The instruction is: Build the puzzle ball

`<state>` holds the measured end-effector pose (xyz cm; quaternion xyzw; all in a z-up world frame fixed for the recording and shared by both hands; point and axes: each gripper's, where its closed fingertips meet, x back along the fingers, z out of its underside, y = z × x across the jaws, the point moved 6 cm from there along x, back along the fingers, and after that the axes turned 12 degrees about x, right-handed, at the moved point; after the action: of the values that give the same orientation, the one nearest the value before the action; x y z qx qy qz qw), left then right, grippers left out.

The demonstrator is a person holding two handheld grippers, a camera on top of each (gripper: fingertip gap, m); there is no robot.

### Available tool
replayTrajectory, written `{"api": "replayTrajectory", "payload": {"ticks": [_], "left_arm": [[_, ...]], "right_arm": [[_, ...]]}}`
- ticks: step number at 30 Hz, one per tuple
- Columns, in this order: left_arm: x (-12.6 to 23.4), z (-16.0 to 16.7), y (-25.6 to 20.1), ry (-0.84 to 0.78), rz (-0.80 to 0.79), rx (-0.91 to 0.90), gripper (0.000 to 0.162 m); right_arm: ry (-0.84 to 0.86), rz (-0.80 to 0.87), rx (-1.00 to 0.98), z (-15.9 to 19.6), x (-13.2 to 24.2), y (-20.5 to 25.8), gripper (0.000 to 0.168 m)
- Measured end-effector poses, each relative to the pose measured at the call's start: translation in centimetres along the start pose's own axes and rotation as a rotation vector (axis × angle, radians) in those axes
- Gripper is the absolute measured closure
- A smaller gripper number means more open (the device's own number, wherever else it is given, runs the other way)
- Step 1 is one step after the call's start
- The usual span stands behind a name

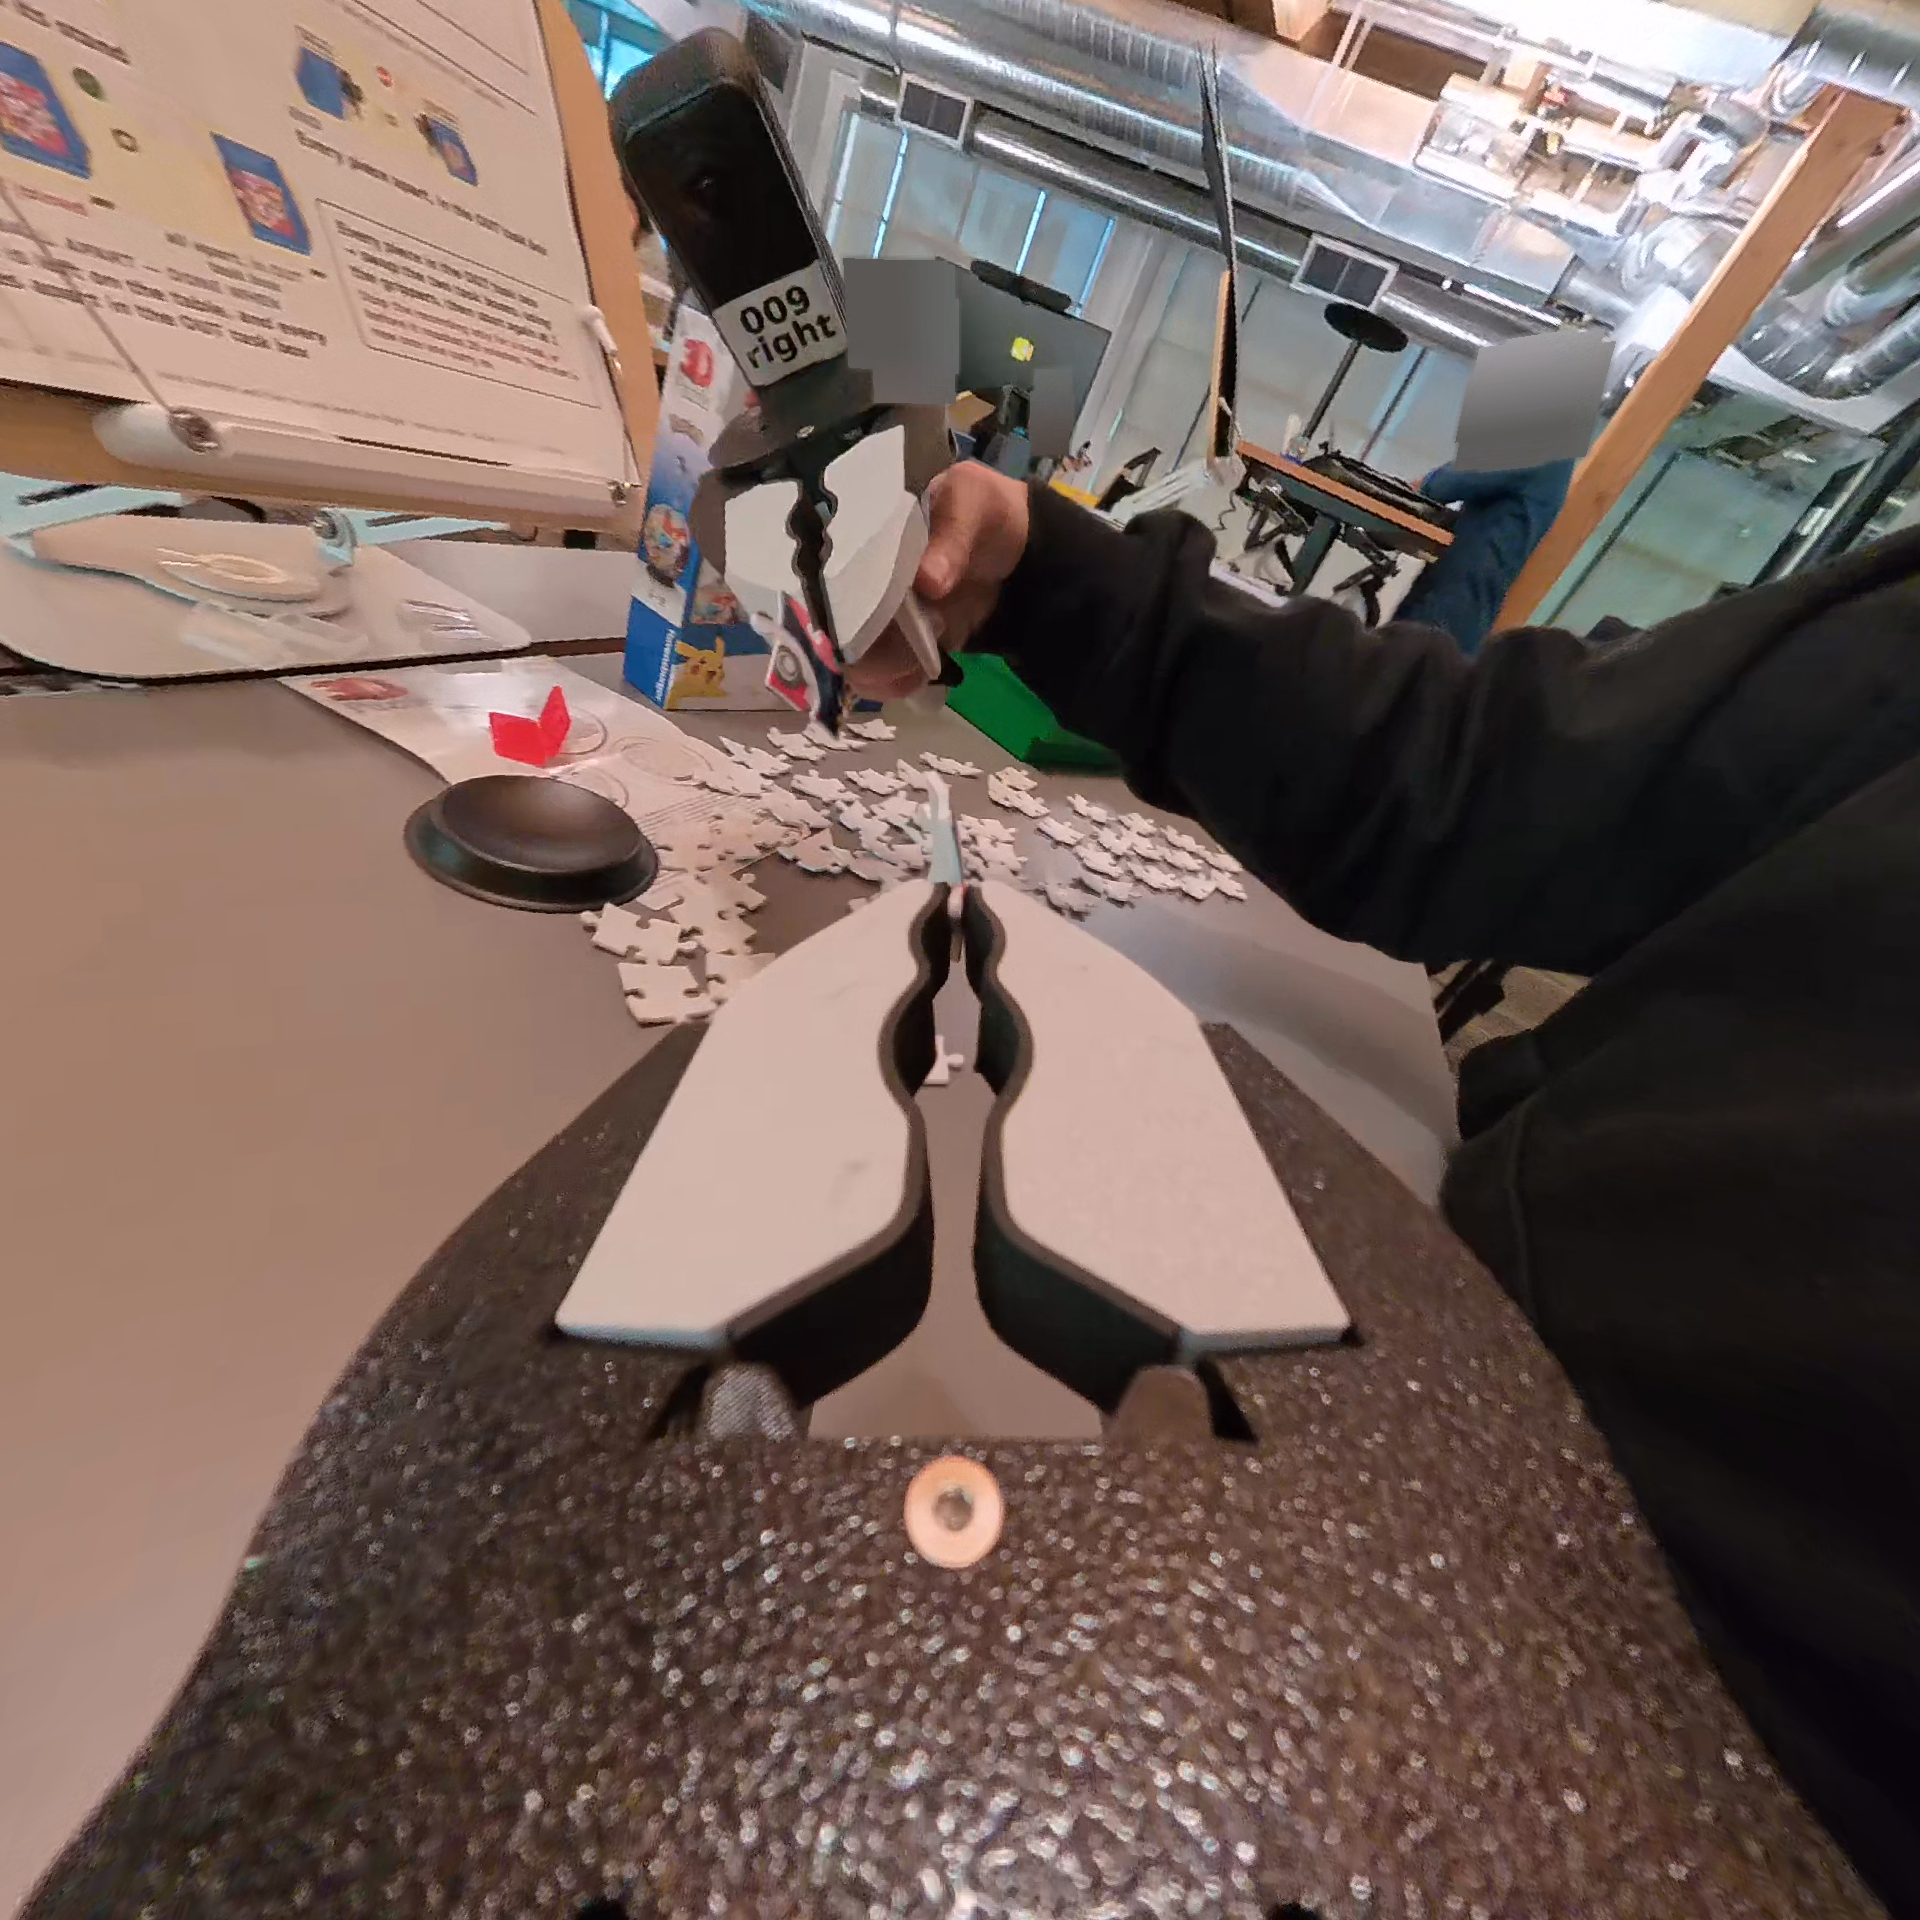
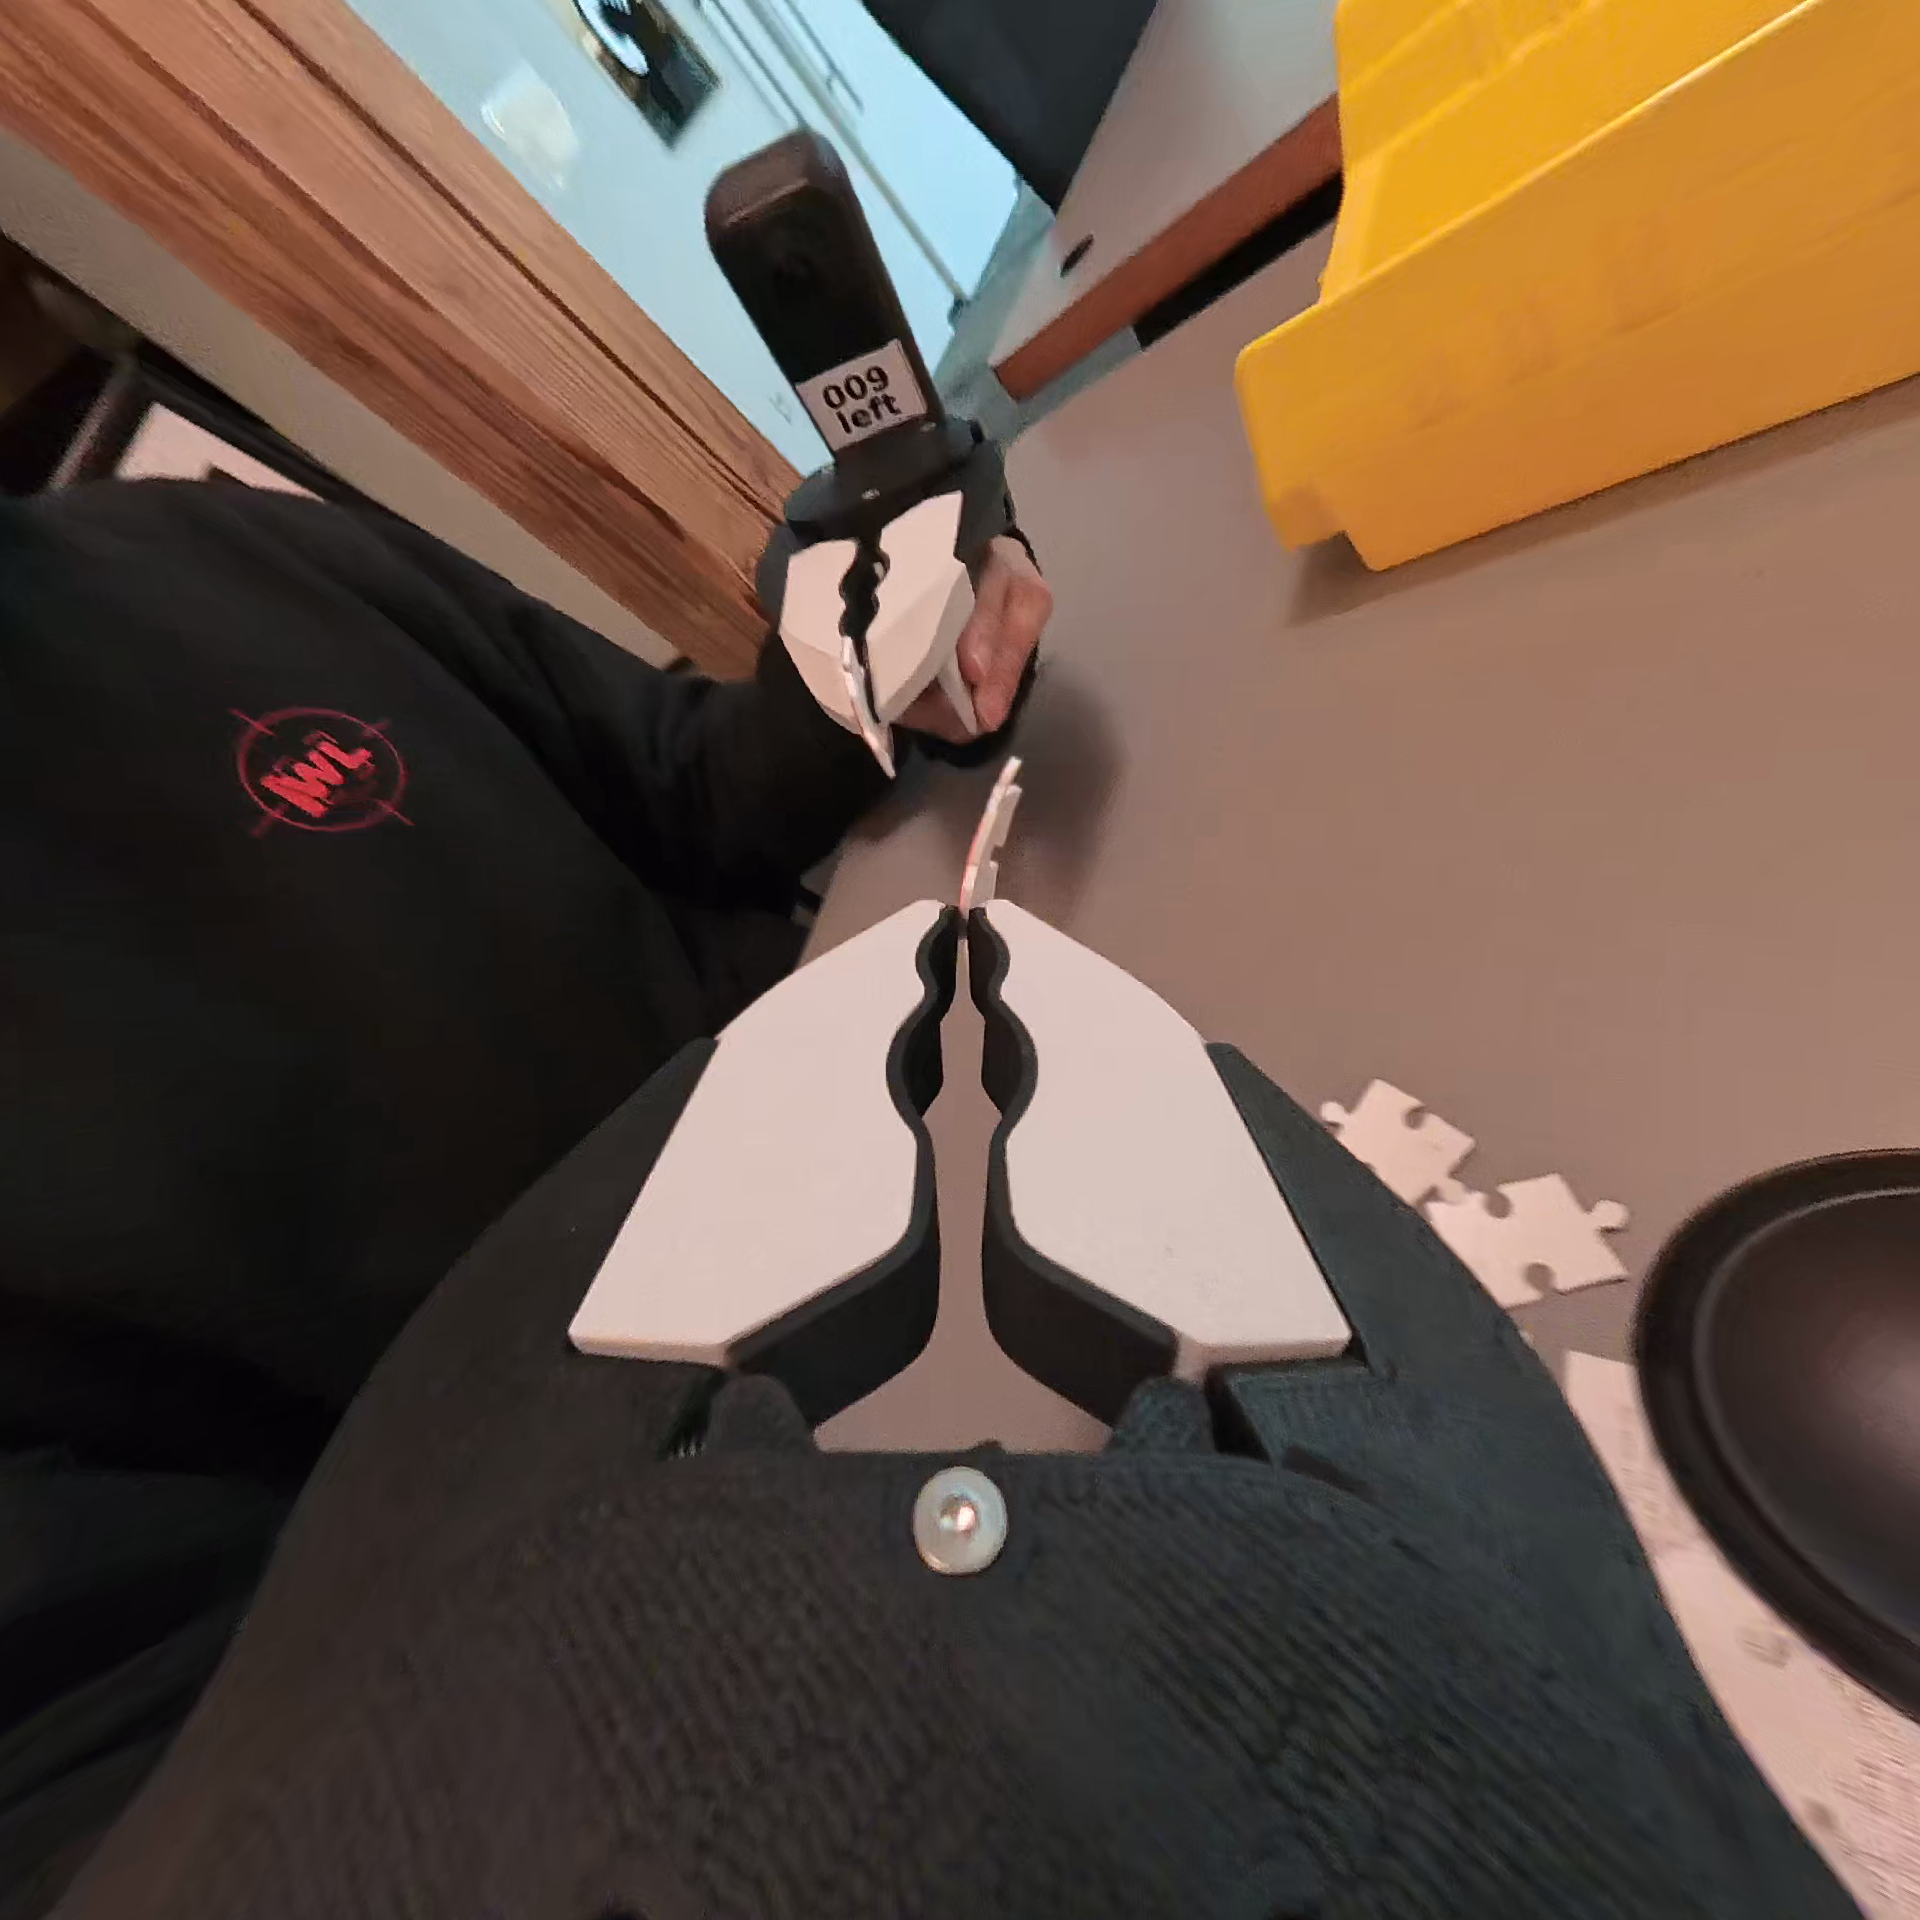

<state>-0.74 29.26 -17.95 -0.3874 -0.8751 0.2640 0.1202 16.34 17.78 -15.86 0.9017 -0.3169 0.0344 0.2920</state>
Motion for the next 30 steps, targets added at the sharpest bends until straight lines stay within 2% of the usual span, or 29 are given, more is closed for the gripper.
{"api": "replayTrajectory", "payload": {"ticks": [6, 15, 24, 30], "left_arm": [[-2.6, -1.0, -1.5, 0.027, 0.099, 0.034, 0.161], [-5.5, -1.7, -2.9, 0.016, 0.251, 0.175, 0.161], [-6.8, -1.7, -3.2, 0.018, 0.357, 0.308, 0.161], [-7.5, -1.6, -3.1, 0.034, 0.386, 0.364, 0.161]], "right_arm": [[-0.202, -0.077, -0.002, 0.3, -0.2, 3.5, 0.166], [-0.471, -0.031, 0.038, 2.5, 1.1, 6.7, 0.167], [-0.569, -0.04, 0.062, 3.9, 1.5, 8.0, 0.166], [-0.561, -0.051, 0.057, 4.0, 1.9, 8.1, 0.166]]}}
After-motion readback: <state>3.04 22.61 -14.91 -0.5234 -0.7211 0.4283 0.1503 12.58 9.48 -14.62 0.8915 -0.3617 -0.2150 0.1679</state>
